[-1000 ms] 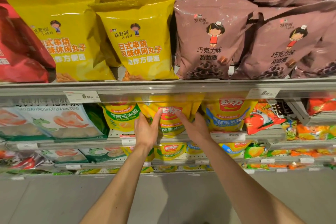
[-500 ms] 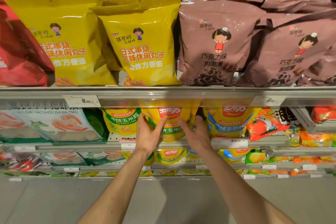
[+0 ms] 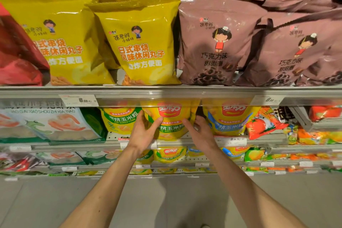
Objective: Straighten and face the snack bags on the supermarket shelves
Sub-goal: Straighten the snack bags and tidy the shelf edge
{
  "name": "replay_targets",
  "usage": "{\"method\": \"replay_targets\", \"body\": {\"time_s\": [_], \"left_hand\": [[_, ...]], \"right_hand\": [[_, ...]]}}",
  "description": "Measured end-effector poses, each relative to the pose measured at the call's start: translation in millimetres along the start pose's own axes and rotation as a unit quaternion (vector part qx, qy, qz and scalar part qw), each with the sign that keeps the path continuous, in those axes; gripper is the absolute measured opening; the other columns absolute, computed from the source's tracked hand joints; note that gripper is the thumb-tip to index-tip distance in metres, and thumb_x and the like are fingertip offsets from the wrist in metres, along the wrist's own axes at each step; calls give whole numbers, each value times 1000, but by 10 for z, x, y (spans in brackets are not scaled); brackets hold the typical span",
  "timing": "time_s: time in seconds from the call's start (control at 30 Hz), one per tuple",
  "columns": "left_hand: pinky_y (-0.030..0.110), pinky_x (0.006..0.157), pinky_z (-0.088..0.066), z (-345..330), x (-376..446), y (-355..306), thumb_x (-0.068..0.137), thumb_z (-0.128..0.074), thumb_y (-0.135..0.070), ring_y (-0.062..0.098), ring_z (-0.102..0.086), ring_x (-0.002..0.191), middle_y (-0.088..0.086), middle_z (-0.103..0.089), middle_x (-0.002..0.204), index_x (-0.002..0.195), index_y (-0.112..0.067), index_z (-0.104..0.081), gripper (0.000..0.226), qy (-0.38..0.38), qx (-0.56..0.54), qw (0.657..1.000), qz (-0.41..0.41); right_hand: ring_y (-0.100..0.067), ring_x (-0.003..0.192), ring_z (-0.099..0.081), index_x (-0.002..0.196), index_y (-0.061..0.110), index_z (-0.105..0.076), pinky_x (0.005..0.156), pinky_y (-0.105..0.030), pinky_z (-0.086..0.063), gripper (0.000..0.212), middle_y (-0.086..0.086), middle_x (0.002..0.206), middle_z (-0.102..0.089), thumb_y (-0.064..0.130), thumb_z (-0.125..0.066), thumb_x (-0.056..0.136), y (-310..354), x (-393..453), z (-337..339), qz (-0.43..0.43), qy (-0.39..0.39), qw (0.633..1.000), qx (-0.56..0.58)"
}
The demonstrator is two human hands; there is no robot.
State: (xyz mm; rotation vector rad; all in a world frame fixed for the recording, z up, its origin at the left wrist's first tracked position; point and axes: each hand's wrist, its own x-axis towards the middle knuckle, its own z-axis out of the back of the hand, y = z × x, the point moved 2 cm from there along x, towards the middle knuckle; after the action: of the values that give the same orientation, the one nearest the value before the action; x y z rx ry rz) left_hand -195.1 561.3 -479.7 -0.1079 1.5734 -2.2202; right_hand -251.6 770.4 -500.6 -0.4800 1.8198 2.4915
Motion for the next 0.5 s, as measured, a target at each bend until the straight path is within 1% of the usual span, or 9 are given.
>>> {"method": "replay_targets", "body": {"time_s": [0.07,0.13,0.17,0.2,0.27,0.3,0.37,0.43,0.5], "left_hand": [[-2,70,-44,62,-51,-10,90,-72,-52,-16,-56,102,-31,-51,113,143,-41,-41,62,2,-13,1000,6],[17,91,-51,141,-107,-1,93,-72,-45,7,-56,122,-16,-57,127,157,-23,-30,80,-13,-17,1000,13],[27,98,-52,187,-160,11,94,-71,-41,13,-57,124,-13,-59,129,157,-22,-32,76,-28,-9,1000,11],[30,98,-52,234,-230,26,96,-70,-37,15,-59,123,-13,-60,125,153,-22,-37,68,-43,-3,999,10],[15,83,-51,323,-395,53,98,-67,-29,15,-64,113,-15,-62,115,140,-26,-47,46,-62,-12,998,16],[7,73,-48,363,-490,47,99,-66,-26,14,-66,109,-12,-65,113,132,-26,-51,36,-66,-21,997,17],[3,63,-47,442,-686,23,100,-63,-20,9,-68,101,-2,-70,110,121,-26,-57,22,-73,-51,996,10],[7,66,-50,513,-860,-40,100,-62,-15,10,-70,97,1,-74,105,113,-30,-60,20,-69,-82,994,-4],[16,75,-54,565,-997,-119,100,-61,-13,12,-70,99,1,-75,102,111,-31,-62,21,-58,-99,993,-20]], "right_hand": [[-14,128,-59,138,25,-58,112,-41,-46,55,6,138,-64,56,-65,93,-9,-51,43,3,-5,1000,4],[-12,125,-60,134,24,-59,105,-30,-48,46,6,135,-64,48,-66,95,-23,-115,91,12,-19,1000,21],[-10,120,-61,131,25,-59,97,-20,-48,39,8,129,-65,42,-66,96,-28,-167,120,12,-30,999,32],[-8,114,-62,128,26,-59,88,-10,-47,34,11,123,-65,37,-67,97,-24,-229,153,12,-43,998,40],[-11,103,-66,122,21,-62,75,-4,-47,24,10,109,-67,26,-65,100,9,-368,232,11,-67,997,47],[-18,98,-67,116,18,-63,76,-9,-51,16,3,105,-69,21,-64,101,25,-446,275,3,-73,996,54],[-25,89,-68,105,15,-66,78,-22,-55,6,-15,102,-73,13,-60,102,78,-645,356,-3,-77,994,73],[-22,81,-67,98,14,-69,73,-22,-56,11,-19,98,-74,11,-60,102,118,-861,439,0,-91,993,76],[-22,78,-68,99,11,-70,76,-29,-57,11,-12,89,-75,10,-59,102,148,-1088,501,0,-104,991,84]]}}
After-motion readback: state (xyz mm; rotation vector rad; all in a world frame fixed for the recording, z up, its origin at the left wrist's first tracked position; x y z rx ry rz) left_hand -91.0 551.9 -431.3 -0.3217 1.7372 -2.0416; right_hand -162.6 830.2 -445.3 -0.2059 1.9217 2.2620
